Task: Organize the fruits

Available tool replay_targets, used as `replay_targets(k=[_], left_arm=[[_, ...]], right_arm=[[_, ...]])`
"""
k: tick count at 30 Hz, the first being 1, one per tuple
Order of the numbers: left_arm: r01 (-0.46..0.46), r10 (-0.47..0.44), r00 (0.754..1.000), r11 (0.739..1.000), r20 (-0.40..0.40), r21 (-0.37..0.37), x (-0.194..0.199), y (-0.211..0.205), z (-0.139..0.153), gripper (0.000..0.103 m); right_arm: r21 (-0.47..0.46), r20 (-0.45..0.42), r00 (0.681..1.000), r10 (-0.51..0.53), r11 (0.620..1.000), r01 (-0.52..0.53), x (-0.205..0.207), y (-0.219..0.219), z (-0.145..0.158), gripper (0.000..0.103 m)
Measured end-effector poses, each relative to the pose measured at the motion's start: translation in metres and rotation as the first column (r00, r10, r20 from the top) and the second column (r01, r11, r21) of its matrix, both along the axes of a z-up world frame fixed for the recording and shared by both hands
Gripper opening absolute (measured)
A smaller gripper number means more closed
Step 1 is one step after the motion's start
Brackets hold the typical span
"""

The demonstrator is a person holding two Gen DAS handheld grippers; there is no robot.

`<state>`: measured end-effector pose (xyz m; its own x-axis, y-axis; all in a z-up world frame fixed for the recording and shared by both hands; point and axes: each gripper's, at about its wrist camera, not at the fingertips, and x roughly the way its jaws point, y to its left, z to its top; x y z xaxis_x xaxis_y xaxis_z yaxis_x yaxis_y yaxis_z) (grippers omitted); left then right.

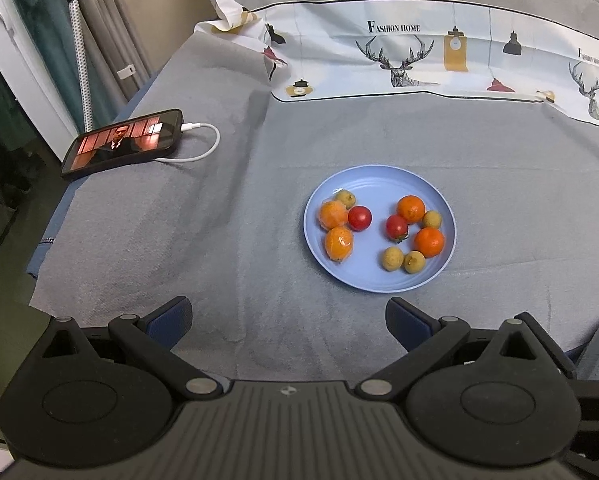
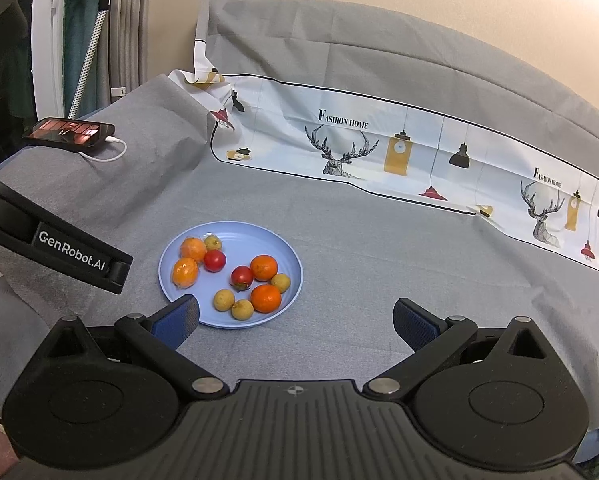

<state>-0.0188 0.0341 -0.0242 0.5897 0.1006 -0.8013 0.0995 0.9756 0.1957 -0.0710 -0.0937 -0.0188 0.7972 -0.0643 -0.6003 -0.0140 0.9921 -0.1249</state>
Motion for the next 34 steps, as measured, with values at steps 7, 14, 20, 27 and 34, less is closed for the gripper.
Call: replay_targets(k=[7, 14, 20, 27, 34], left_arm=[[0.001, -0.001, 1.0, 1.0, -0.004, 0.007, 0.0014, -0.0007, -0.0008, 0.103], [0.004, -0.004, 1.0, 1.0, -0.002, 0.012, 0.0013, -0.0013, -0.0009, 0.103], [0.002, -0.002, 1.0, 1.0, -0.007, 0.018, 0.0022, -0.002, -0.0024, 0.103], [0.002, -0.002, 1.0, 1.0, -0.014, 0.022, 0.0044, -0.0023, -0.0044, 0.103], [-0.002, 0.002, 1.0, 0.999, -0.003, 0.037, 0.003, -0.0048, -0.006, 0.103]], right_arm=[[0.0, 0.0, 1.0, -0.002, 1.0, 0.002, 0.0003, 0.0002, -0.0002, 0.102], [-0.001, -0.001, 1.0, -0.001, 1.0, 0.001, 0.0006, 0.0, -0.0005, 0.102], [-0.001, 0.0, 1.0, 0.0, 1.0, 0.0, 0.0002, -0.0001, -0.0002, 0.102], [-0.001, 0.0, 1.0, -0.002, 1.0, 0.002, 0.0005, 0.0006, -0.0003, 0.102], [0.0, 0.0, 1.0, 0.0, 1.0, 0.0, 0.0008, 0.0001, -0.0005, 0.102]])
